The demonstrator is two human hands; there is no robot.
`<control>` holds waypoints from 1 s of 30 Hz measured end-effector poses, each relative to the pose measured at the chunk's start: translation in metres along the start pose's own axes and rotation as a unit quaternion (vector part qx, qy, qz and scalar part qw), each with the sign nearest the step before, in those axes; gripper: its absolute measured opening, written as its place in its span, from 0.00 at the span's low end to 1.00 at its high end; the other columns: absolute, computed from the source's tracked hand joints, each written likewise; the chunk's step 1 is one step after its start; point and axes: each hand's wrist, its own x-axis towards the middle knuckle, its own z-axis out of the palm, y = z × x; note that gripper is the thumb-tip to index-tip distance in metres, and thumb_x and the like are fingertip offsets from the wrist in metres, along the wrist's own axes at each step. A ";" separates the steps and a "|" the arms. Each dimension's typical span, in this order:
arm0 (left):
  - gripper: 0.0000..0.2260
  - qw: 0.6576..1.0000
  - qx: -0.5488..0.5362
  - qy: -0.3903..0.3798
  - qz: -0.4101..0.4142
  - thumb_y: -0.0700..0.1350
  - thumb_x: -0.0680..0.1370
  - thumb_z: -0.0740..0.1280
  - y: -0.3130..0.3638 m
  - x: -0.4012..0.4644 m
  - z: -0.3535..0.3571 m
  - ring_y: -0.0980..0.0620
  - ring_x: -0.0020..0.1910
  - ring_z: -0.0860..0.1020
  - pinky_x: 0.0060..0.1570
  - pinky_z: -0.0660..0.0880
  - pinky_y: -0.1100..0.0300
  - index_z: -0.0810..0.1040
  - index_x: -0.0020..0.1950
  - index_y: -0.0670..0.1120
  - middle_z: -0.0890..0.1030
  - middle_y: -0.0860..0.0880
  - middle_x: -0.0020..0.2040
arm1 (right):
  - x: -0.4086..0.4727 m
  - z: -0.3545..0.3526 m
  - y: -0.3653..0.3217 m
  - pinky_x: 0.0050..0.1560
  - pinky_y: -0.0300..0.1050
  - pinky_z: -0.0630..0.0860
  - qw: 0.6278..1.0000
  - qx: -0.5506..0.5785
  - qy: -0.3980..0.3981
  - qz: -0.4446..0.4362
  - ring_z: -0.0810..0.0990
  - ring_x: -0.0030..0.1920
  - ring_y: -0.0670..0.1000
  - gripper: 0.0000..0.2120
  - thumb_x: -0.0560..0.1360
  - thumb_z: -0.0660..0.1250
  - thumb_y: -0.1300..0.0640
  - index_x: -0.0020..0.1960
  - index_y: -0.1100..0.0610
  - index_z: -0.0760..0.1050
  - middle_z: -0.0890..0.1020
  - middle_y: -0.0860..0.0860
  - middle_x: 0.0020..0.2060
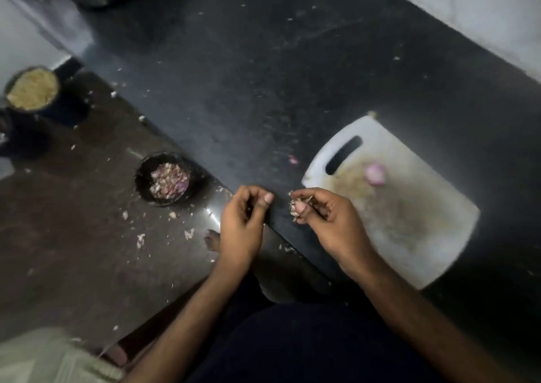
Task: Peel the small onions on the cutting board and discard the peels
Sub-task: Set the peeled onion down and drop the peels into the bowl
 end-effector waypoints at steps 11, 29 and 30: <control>0.05 0.882 -0.319 0.274 -0.214 0.32 0.82 0.66 -0.030 0.079 -0.189 0.52 0.42 0.85 0.41 0.82 0.64 0.78 0.57 0.38 0.84 0.42 0.45 | 0.107 0.239 -0.073 0.42 0.39 0.81 0.985 -0.020 -0.159 0.070 0.85 0.41 0.47 0.07 0.82 0.66 0.62 0.58 0.59 0.82 0.86 0.52 0.45; 0.08 0.796 -0.400 0.387 -0.236 0.37 0.85 0.62 -0.093 0.171 -0.329 0.54 0.42 0.81 0.36 0.79 0.66 0.79 0.61 0.41 0.83 0.48 0.46 | 0.218 0.446 -0.058 0.51 0.48 0.84 0.962 -0.225 -0.151 0.042 0.85 0.46 0.47 0.12 0.75 0.71 0.65 0.56 0.56 0.82 0.86 0.50 0.48; 0.09 0.797 -0.398 0.387 -0.237 0.37 0.85 0.62 -0.093 0.170 -0.332 0.55 0.43 0.81 0.37 0.78 0.68 0.78 0.63 0.40 0.83 0.47 0.48 | 0.219 0.446 -0.059 0.52 0.45 0.83 0.954 -0.262 -0.146 0.004 0.85 0.46 0.46 0.10 0.74 0.73 0.63 0.54 0.55 0.82 0.86 0.48 0.48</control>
